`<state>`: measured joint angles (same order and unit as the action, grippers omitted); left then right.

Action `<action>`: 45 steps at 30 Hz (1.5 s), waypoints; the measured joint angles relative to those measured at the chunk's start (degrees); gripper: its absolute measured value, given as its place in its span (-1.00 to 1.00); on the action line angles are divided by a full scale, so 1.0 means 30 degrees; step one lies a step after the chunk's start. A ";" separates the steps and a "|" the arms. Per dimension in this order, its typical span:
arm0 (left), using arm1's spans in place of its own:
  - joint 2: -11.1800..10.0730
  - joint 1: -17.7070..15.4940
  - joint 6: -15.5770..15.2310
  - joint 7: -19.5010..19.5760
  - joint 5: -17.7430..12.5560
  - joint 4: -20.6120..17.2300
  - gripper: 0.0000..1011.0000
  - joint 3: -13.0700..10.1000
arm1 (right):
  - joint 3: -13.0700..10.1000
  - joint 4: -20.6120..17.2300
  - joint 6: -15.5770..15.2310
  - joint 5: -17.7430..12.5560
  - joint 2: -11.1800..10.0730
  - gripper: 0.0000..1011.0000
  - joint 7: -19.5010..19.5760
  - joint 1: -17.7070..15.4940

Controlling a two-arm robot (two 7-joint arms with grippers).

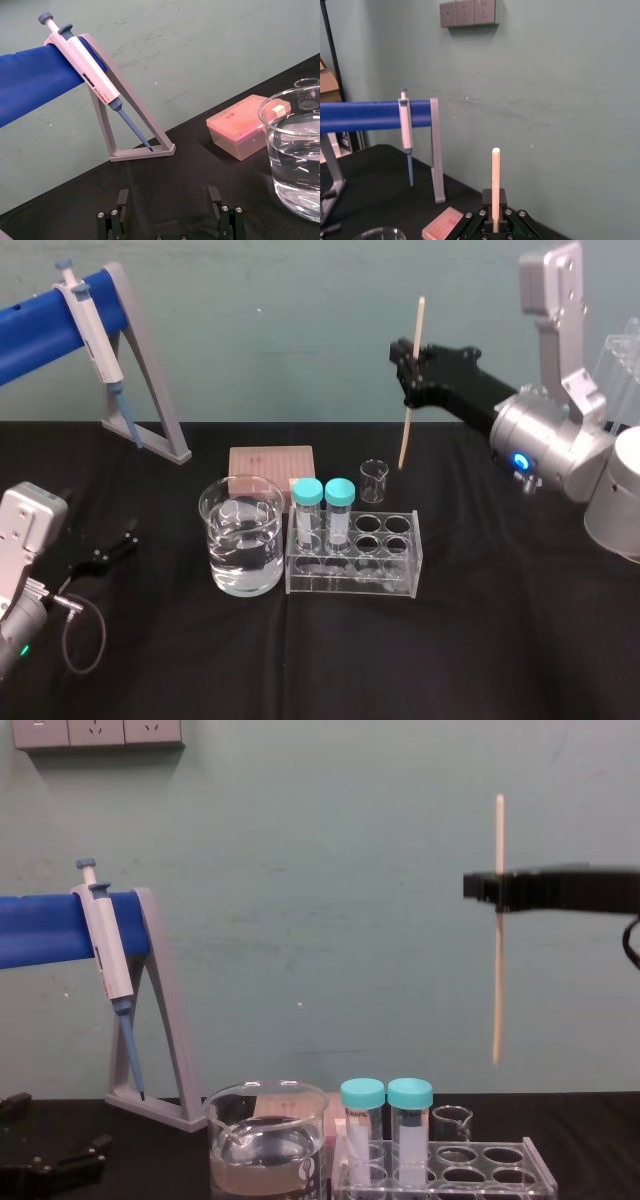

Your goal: Hold the thermometer with one hand and immerse one end into the beaker, then reinsert it into the test tube rack.

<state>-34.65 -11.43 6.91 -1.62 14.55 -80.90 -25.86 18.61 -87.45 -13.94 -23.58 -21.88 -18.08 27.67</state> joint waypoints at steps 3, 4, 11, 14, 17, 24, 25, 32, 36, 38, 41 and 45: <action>0.0001 -0.0001 -0.0001 0.0000 -0.0001 0.0000 0.99 0.0000 | 0.0011 0.0407 0.0288 -0.0125 -0.0004 -0.91 -0.0313 -0.0217; 0.0001 0.0000 -0.0001 0.0000 -0.0001 0.0000 0.99 -0.0001 | 0.0027 0.0517 0.0356 -0.0159 -0.0004 -0.91 -0.0387 -0.0261; 0.0001 0.0000 0.0000 0.0000 -0.0002 0.0000 0.99 0.0000 | 0.0291 0.0995 0.0561 -0.0098 -0.0312 -0.91 -0.0881 -0.0390; 0.0001 -0.0001 0.0000 0.0000 -0.0001 0.0000 0.99 0.0001 | 0.0365 0.1045 0.0586 0.0022 -0.0553 -0.91 -0.1089 -0.0367; 0.0001 -0.0001 0.0000 0.0000 -0.0002 0.0000 0.99 0.0001 | 0.0408 0.1108 0.0588 0.0081 -0.0768 -0.91 -0.1327 -0.0294; 0.0001 -0.0001 0.0000 0.0000 -0.0001 0.0000 0.99 0.0000 | 0.0512 0.1402 0.0679 0.0017 -0.0855 -0.91 -0.1680 -0.0156; 0.0001 -0.0001 0.0000 0.0000 -0.0001 0.0001 0.98 0.0000 | 0.0535 0.1420 0.0685 0.0006 -0.0845 -0.91 -0.1703 -0.0144; 0.0001 -0.0001 -0.0001 0.0000 -0.0001 0.0000 0.99 0.0000 | 0.0784 0.1721 0.0821 -0.0066 -0.0725 -0.91 -0.1925 0.0007; 0.0001 -0.0001 -0.0001 0.0000 0.0000 0.0000 0.99 0.0000 | 0.0968 0.2046 0.0916 -0.0102 -0.0654 -0.91 -0.2115 0.0072; 0.0001 -0.0001 -0.0001 0.0000 -0.0001 0.0000 0.99 0.0000 | 0.1069 0.2198 0.0959 -0.0103 -0.0647 -0.91 -0.2194 0.0096; 0.0001 -0.0001 0.0000 0.0000 -0.0001 0.0000 0.99 0.0000 | 0.1167 0.2361 0.1016 -0.0113 -0.0613 -0.91 -0.2244 0.0099; 0.0002 -0.0001 0.0000 0.0001 0.0000 0.0000 0.99 0.0000 | 0.1267 0.2612 0.1174 -0.0140 -0.0549 -0.91 -0.2308 0.0098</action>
<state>-34.64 -11.43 6.91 -1.62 14.55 -80.90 -25.86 22.41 -79.61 -10.42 -24.00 -23.52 -25.00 27.96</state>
